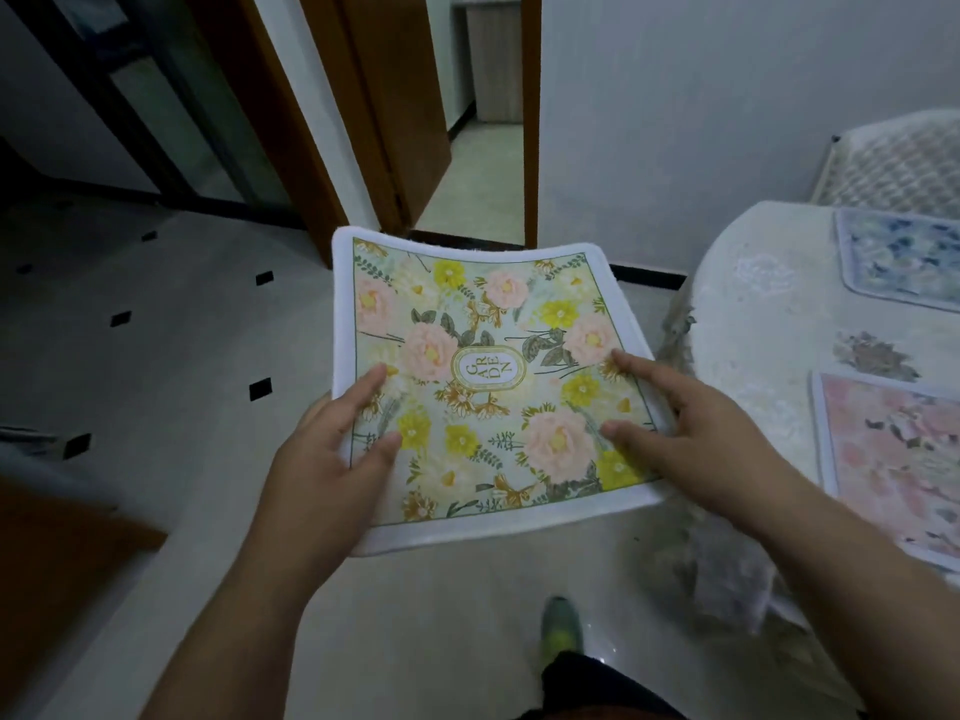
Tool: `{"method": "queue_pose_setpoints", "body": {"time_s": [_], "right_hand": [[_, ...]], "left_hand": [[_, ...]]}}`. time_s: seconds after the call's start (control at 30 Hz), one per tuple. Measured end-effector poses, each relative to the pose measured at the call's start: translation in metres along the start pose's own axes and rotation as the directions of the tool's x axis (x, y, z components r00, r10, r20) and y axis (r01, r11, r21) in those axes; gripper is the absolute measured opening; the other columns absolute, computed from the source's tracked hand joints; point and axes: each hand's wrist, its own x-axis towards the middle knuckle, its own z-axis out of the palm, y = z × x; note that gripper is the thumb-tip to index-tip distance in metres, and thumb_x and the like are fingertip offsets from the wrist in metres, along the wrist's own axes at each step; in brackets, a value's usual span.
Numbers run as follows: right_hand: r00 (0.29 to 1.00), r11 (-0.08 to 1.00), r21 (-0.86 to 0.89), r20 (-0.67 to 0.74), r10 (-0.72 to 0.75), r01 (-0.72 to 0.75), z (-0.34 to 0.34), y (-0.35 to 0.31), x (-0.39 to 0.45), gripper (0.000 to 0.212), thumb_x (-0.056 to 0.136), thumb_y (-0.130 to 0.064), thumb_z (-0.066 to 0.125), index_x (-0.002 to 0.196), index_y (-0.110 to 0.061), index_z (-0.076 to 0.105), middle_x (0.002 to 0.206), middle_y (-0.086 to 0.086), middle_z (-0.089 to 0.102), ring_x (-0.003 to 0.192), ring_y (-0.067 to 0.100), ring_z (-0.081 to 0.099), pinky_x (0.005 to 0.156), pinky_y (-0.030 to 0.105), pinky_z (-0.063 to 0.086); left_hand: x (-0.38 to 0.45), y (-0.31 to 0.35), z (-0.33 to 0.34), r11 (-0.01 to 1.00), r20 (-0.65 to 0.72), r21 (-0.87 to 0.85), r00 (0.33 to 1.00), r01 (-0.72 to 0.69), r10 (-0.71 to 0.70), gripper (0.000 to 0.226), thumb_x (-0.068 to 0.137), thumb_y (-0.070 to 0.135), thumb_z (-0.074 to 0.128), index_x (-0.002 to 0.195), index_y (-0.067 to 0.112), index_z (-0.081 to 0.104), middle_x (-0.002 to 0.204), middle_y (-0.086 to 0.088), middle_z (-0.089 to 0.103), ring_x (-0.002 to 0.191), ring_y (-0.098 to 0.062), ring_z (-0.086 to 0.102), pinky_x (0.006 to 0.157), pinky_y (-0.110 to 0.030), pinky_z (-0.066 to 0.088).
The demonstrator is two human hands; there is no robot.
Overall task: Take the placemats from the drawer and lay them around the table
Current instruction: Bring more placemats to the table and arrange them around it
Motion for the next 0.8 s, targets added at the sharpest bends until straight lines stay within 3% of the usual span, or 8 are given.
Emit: {"method": "queue_pose_setpoints", "body": {"time_s": [0.07,0.17,0.27,0.43,0.53,0.63,0.73,0.8], "right_hand": [[0.999,0.999,-0.011,0.009,-0.031,0.031,-0.005,-0.005,0.038,0.069,0.082,-0.040,0.079,0.143,-0.049,0.047,0.134,-0.012,0.059,0.111,0.009,0.060,0.095,0.027,0.051],[0.999,0.998,-0.034,0.008,-0.044,0.044,-0.016,-0.015,0.088,0.069,0.085,-0.035,0.078,0.145,-0.044,0.046,0.132,-0.013,0.055,0.102,0.001,0.057,0.078,0.004,0.043],[0.999,0.999,-0.026,0.000,-0.045,0.045,-0.023,-0.023,0.128,0.067,0.086,-0.031,0.078,0.145,-0.041,0.048,0.126,-0.014,0.054,0.087,-0.015,0.053,0.066,-0.005,0.039],[1.000,0.999,-0.049,-0.014,0.010,-0.011,-0.025,-0.030,0.190,0.065,0.086,-0.033,0.076,0.144,-0.044,0.047,0.127,-0.013,0.056,0.088,-0.011,0.054,0.060,-0.003,0.042],[0.997,0.996,-0.072,-0.072,0.042,-0.047,-0.025,-0.035,0.227,0.066,0.085,-0.037,0.076,0.144,-0.046,0.046,0.130,-0.013,0.055,0.096,-0.001,0.057,0.068,0.002,0.044],[0.985,0.992,-0.088,-0.156,0.078,-0.093,-0.026,-0.042,0.264,0.068,0.084,-0.040,0.076,0.144,-0.047,0.046,0.133,-0.013,0.055,0.108,0.006,0.056,0.086,0.019,0.044],[0.958,0.988,-0.061,-0.259,0.120,-0.140,-0.025,-0.054,0.299,0.067,0.085,-0.038,0.076,0.144,-0.047,0.046,0.133,-0.016,0.053,0.108,0.004,0.054,0.088,0.021,0.042],[0.943,0.982,-0.066,-0.297,0.148,-0.175,-0.025,-0.058,0.317,0.068,0.085,-0.037,0.076,0.145,-0.047,0.045,0.131,-0.021,0.049,0.108,0.001,0.051,0.086,0.015,0.040]], "left_hand": [[0.032,0.006,0.003,1.000,-0.018,-0.022,1.000,0.022,-0.023,0.053,0.097,0.027,0.066,0.140,0.054,0.051,0.112,0.042,0.047,0.102,0.022,0.049,0.098,-0.034,0.053],[0.078,0.016,0.010,0.999,-0.035,-0.049,0.999,0.019,-0.020,0.054,0.096,0.025,0.067,0.140,0.053,0.052,0.114,0.040,0.048,0.104,0.018,0.051,0.100,-0.037,0.053],[0.118,0.020,0.016,0.996,-0.045,-0.086,0.999,0.012,-0.015,0.054,0.096,0.022,0.068,0.138,0.051,0.054,0.118,0.038,0.049,0.112,0.010,0.054,0.103,-0.039,0.052],[0.197,0.017,0.027,0.992,0.000,-0.121,0.999,-0.041,0.041,0.055,0.095,0.020,0.069,0.138,0.050,0.055,0.124,0.034,0.051,0.117,0.010,0.053,0.104,-0.035,0.050],[0.257,0.015,0.035,0.987,0.041,-0.133,0.995,-0.088,0.095,0.054,0.095,0.020,0.069,0.139,0.048,0.055,0.119,0.041,0.047,0.108,0.027,0.048,0.095,-0.012,0.046],[0.325,0.017,0.043,0.978,0.109,-0.142,0.980,-0.152,0.168,0.054,0.095,0.019,0.068,0.141,0.044,0.054,0.119,0.041,0.045,0.104,0.031,0.046,0.079,0.005,0.040],[0.390,0.025,0.046,0.963,0.182,-0.167,0.953,-0.214,0.243,0.054,0.096,0.022,0.068,0.142,0.045,0.053,0.119,0.040,0.046,0.106,0.027,0.048,0.082,0.000,0.044],[0.428,0.032,0.050,0.955,0.232,-0.183,0.934,-0.235,0.274,0.054,0.096,0.022,0.068,0.142,0.046,0.053,0.118,0.041,0.046,0.108,0.024,0.049,0.090,-0.012,0.048]]}}
